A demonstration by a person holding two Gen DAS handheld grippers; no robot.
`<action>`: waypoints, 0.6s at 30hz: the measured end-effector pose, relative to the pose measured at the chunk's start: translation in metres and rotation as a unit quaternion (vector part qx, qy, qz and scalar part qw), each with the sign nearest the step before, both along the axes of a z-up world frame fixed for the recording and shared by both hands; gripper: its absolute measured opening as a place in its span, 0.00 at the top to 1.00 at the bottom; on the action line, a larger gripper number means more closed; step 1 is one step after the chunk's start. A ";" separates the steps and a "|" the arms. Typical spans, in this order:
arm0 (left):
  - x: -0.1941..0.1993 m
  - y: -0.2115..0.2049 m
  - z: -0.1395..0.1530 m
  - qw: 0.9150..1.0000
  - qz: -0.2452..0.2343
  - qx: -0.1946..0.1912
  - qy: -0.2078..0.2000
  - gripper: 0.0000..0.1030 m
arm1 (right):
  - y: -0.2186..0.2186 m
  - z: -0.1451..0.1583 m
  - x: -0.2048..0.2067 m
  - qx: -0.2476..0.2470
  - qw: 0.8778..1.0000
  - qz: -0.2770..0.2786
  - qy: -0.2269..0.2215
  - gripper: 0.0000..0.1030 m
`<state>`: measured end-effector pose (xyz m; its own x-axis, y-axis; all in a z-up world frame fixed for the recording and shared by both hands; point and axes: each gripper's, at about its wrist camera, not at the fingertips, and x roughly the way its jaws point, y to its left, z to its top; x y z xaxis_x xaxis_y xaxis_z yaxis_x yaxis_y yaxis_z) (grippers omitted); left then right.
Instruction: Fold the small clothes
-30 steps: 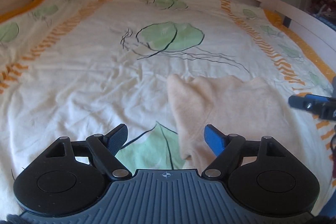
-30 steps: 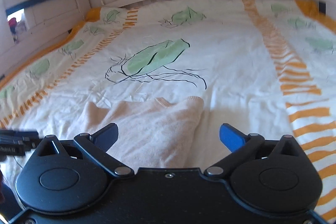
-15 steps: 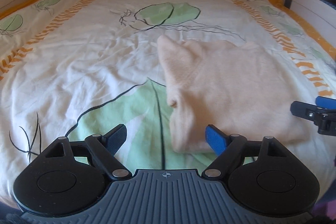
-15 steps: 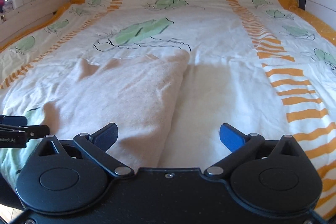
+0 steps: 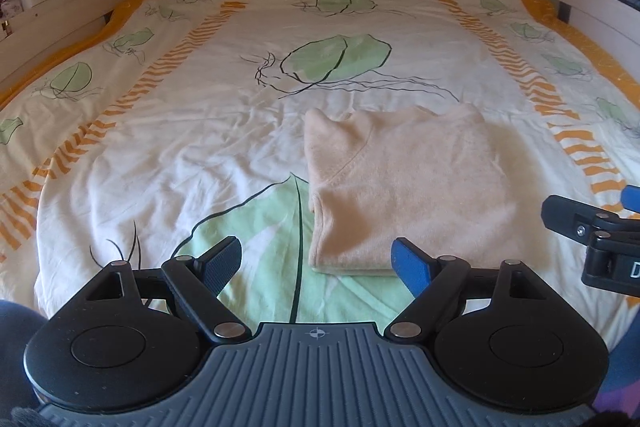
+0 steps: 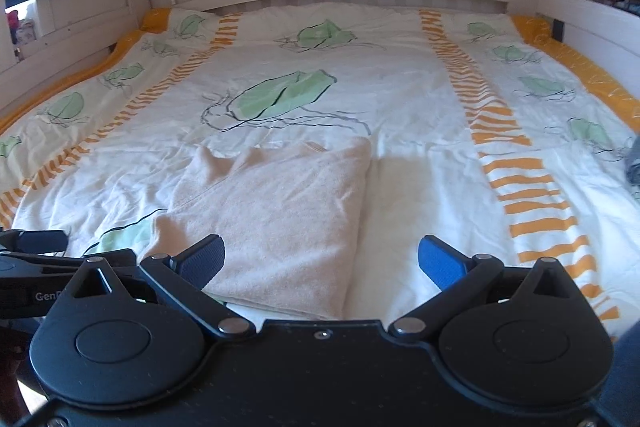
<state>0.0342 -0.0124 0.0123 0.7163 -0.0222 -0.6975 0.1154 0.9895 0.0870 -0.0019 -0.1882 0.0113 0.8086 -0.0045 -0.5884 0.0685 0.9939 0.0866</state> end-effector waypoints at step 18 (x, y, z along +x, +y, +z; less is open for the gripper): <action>-0.020 0.003 0.017 1.000 0.017 -0.008 -0.024 0.21 | -0.003 0.011 -0.017 0.029 0.999 0.025 0.020 0.01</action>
<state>0.0146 -0.0094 0.0298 0.7490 -0.0089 -0.6625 0.0785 0.9941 0.0754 -0.0189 -0.1907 0.0225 0.7831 0.0707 -0.6178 0.0232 0.9895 0.1426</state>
